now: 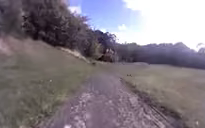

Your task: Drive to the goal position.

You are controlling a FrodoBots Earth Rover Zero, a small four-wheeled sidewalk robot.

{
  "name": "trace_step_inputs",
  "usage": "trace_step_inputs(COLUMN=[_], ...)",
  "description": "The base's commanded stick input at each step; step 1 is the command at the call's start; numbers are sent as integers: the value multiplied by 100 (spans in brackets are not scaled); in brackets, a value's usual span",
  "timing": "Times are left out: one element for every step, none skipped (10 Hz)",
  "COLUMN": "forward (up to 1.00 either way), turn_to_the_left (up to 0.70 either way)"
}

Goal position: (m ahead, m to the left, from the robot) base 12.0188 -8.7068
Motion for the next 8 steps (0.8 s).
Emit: trace_step_inputs(forward=[100, 100, 100, 100, 100, 100, 100, 100], turn_to_the_left=[0, 0, 0, 0, 0, 0, 0, 0])
